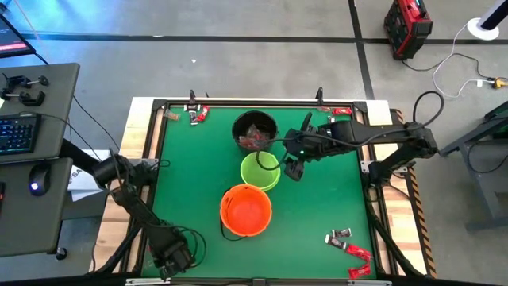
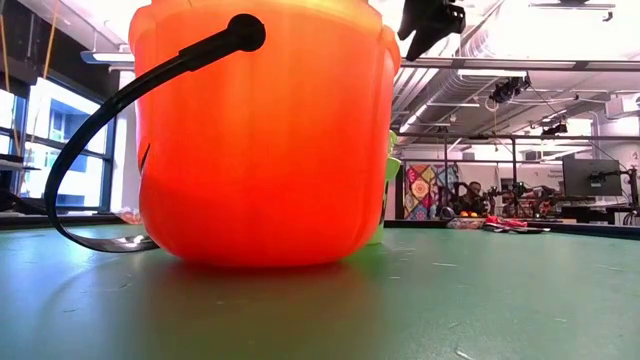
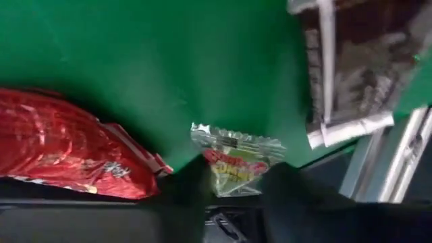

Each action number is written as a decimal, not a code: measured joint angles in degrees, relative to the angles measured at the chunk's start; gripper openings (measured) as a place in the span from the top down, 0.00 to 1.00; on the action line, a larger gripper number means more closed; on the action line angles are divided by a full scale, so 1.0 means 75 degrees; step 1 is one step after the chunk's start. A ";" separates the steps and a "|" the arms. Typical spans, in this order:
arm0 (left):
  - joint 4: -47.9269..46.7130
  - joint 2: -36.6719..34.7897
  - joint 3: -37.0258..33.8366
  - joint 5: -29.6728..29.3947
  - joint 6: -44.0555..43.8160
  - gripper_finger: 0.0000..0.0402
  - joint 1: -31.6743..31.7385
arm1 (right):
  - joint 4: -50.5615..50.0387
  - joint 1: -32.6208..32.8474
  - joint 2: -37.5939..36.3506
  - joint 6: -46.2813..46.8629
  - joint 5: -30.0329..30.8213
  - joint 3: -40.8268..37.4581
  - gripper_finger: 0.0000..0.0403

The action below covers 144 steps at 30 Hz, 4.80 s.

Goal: Sort candy by brand, put in halloween buckets
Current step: Put the green gummy into the black bucket, then put the orange gummy into the black bucket

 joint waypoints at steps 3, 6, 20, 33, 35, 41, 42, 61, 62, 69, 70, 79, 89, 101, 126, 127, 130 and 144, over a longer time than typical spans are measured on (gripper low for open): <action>-0.0026 -0.0274 0.0000 -0.0002 0.0112 0.94 0.0095 | 0.0003 0.0079 0.0000 0.0000 0.0000 0.0000 0.35; -0.0084 -0.0783 0.0000 -0.0158 0.0124 0.95 0.0293 | 0.0000 0.0153 0.0000 -0.0007 0.0005 0.0000 0.35; -0.0610 -0.5717 0.0006 -0.5875 0.1035 0.99 0.3597 | -0.0062 0.0293 -0.0713 0.0737 0.0906 0.0003 0.35; 0.3563 -0.4898 0.0009 -0.5788 0.6774 0.97 0.8647 | -0.0438 0.0339 -0.1361 0.2182 0.2474 0.0006 0.35; 0.3903 -0.4458 0.0039 -0.5686 0.7132 0.95 0.9126 | -0.0637 0.0339 -0.1364 0.2443 0.2647 0.0006 0.35; 0.3799 -0.3147 0.0570 -0.4932 0.7739 0.77 0.9887 | -0.1178 0.0330 -0.1364 0.3106 0.2774 0.0006 0.35; 0.3789 -0.2996 0.0675 -0.4880 0.7859 0.74 0.9920 | -0.1250 0.0330 -0.1361 0.3160 0.2777 0.0006 0.35; 0.0180 -0.3171 0.1994 -0.4985 0.7386 0.36 1.1457 | -0.1254 -0.2874 -0.1349 0.1015 0.1938 -0.0391 0.35; 0.0239 -0.3227 0.1946 -0.4921 0.7240 0.36 1.1577 | -0.1009 -0.3316 -0.1346 0.0759 0.1608 -0.0597 0.35; 0.1859 -0.3331 0.1897 -0.4737 0.6914 0.36 1.1879 | 0.1997 -0.6103 -0.1329 0.0704 -0.0733 -0.2948 0.35; 0.2125 -0.3331 0.1897 -0.4732 0.6911 0.36 1.1879 | 0.2393 -0.6386 -0.1329 0.0900 -0.0832 -0.3237 0.35; 0.2452 -0.3325 0.2264 -0.4053 0.7188 0.36 1.2620 | 0.2887 -0.7770 -0.0256 0.1325 -0.1055 -0.3701 0.35; 0.2743 -0.3296 0.2372 -0.3080 0.8246 0.36 1.4450 | 0.2334 -0.8312 0.2375 0.1315 -0.1062 -0.2225 0.35; 0.2480 -0.3290 0.2370 -0.3090 0.8675 0.36 1.4726 | 0.1508 -0.8387 0.3715 0.0204 -0.0616 -0.0910 0.35; 0.2694 -0.3287 0.2363 -0.3176 0.8316 0.36 1.4726 | 0.1105 -0.8102 0.3358 -0.1621 -0.0227 -0.1224 0.98; 0.2680 -0.3287 0.2363 -0.3176 0.8313 0.36 1.4726 | 0.1069 -0.8045 0.3189 -0.1627 -0.0259 -0.1224 0.99; 0.2658 -0.3287 0.2363 -0.3176 0.8310 0.36 1.4726 | 0.1282 -0.7717 0.2520 -0.1729 -0.0817 -0.1224 0.99; 0.2775 -0.3287 0.2361 -0.3559 0.8313 0.36 1.4721 | 0.5157 -0.4855 0.1160 -0.2750 -0.5423 -0.1218 1.00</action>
